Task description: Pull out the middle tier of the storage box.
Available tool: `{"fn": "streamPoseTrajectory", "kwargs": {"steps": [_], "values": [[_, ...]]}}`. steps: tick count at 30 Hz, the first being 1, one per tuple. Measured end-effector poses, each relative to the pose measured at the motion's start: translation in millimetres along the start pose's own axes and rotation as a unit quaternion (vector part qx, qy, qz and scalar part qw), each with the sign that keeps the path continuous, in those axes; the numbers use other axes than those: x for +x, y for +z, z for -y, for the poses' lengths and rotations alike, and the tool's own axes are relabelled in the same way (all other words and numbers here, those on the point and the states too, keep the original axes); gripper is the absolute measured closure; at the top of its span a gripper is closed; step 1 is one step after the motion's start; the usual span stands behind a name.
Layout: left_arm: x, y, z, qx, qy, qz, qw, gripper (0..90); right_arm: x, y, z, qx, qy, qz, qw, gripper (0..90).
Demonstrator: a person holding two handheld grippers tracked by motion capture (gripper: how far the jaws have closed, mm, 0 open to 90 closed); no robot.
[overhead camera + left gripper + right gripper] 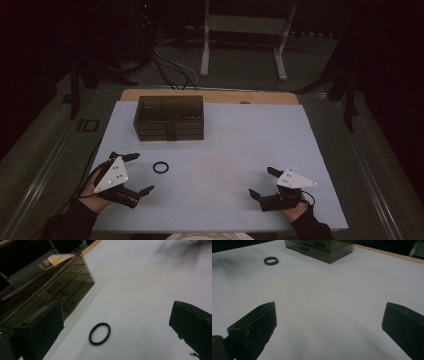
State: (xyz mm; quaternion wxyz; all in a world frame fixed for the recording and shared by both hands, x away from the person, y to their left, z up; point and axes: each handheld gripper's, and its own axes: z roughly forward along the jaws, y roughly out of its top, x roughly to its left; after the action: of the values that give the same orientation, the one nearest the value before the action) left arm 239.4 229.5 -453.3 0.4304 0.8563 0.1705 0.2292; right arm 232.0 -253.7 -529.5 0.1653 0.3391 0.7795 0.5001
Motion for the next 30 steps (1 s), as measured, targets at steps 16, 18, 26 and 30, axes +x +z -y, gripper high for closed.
{"fn": "streamPoseTrajectory", "kwargs": {"steps": [16,18,26,30], "values": [[14.9,10.8,-28.7,0.025,0.063,-0.021,0.9974,0.9,-0.5,-0.1,0.2,0.002,0.003,-0.003,1.0000,0.0],[16.3,13.0,-30.3,0.030,0.071,-0.025,0.9967,0.9,-0.5,-0.2,0.1,0.000,0.004,-0.004,1.0000,0.0],[18.8,26.5,-33.1,0.048,0.094,-0.028,0.9940,0.9,-1.8,-2.3,-1.0,-0.005,0.002,0.003,1.0000,0.0],[19.0,31.3,-33.4,0.055,0.102,-0.029,0.9928,0.9,-2.2,-2.7,-0.8,-0.008,0.007,0.002,0.9999,0.0]]}}
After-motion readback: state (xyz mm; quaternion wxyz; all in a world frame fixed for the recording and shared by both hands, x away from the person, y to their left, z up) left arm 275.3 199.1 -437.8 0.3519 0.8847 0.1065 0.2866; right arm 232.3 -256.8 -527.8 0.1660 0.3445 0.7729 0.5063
